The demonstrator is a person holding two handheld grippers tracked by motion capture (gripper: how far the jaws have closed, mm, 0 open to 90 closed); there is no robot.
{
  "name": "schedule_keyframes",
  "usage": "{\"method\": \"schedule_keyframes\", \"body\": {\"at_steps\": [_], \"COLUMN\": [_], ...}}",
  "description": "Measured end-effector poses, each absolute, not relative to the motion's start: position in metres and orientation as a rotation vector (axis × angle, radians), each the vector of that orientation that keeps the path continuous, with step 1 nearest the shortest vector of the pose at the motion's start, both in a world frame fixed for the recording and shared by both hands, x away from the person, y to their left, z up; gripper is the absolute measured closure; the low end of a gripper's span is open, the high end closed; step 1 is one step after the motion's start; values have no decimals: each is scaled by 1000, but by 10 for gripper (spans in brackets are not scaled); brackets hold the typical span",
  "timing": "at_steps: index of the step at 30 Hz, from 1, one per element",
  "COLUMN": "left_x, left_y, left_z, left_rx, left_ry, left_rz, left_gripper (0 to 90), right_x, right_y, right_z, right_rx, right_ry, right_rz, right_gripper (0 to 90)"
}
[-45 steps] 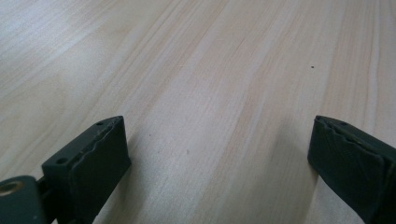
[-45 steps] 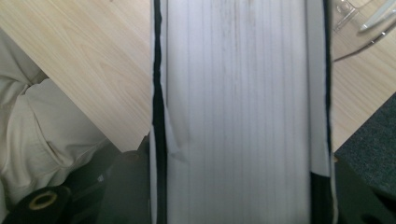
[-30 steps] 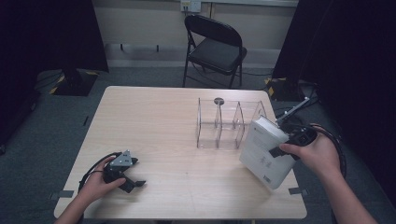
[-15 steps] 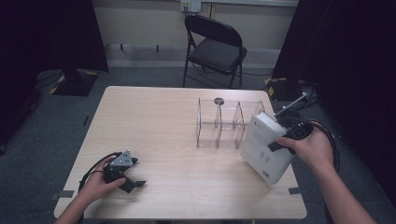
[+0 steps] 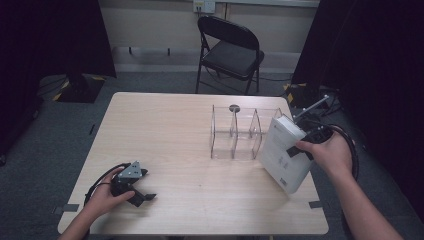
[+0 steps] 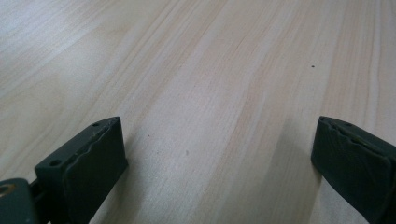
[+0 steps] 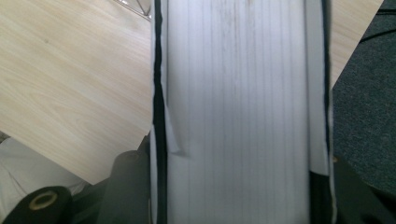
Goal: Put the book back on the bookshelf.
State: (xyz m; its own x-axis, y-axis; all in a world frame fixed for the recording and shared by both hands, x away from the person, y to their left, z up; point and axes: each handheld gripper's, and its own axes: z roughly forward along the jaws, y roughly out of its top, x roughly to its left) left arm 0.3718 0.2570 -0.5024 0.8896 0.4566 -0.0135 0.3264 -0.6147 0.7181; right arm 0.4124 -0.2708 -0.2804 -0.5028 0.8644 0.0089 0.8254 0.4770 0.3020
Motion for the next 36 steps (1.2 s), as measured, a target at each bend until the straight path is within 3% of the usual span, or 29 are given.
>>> {"method": "schedule_keyframes", "body": {"at_steps": [36], "left_x": [372], "left_y": [256], "left_z": [-503], "left_rx": [2289], "left_ry": [554], "left_rz": [215], "left_gripper": [9], "right_x": [453], "right_y": [-260], "right_z": [-284], "right_rx": [1691], "right_ry": [2403], "right_rz": [387], "right_gripper": [526]}}
